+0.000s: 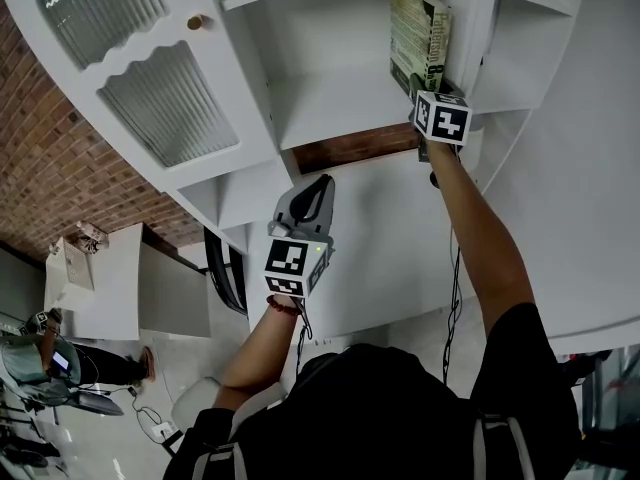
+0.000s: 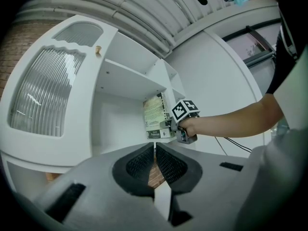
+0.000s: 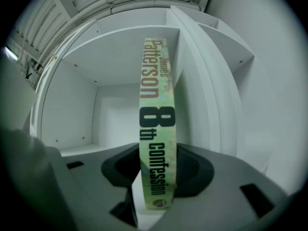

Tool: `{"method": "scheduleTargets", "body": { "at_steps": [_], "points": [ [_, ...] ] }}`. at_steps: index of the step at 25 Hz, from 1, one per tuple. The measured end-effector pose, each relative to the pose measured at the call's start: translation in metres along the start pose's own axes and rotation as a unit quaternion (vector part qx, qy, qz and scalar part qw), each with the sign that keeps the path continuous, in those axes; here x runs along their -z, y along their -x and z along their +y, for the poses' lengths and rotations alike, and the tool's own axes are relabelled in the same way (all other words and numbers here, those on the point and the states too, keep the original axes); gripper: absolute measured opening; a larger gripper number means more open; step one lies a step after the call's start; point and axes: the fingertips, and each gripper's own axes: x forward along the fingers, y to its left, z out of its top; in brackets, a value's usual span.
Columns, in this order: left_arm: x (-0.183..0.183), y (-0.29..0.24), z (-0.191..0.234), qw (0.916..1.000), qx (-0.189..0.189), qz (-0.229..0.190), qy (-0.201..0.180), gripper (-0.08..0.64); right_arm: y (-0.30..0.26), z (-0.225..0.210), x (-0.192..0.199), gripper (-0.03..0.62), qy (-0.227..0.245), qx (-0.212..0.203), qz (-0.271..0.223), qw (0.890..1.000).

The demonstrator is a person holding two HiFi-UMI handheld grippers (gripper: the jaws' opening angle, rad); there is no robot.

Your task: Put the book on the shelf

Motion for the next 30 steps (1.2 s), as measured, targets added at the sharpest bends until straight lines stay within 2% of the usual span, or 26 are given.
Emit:
{"method": "scheduleTargets", "body": {
  "at_steps": [12,18,26,30],
  "points": [
    [0.0,0.016,0.012,0.9997,-0.017,-0.008,0.014,0.029,0.02,-0.002,0.013,0.195,0.013,-0.016,0.011,1.0],
    [0.006,0.02,0.006,0.9996,-0.012,-0.005,0.023,0.028,0.044,-0.004,0.019,0.198,0.001,-0.026,0.015,1.0],
    [0.007,0.024,0.001,0.9995,-0.008,-0.007,0.03,0.028,0.071,0.005,0.022,0.195,0.012,-0.048,0.018,0.999],
    [0.008,0.027,-0.003,0.9994,-0.005,-0.007,0.032,0.028,0.086,0.01,0.024,0.079,0.022,-0.06,0.013,0.998]
  ]
}}
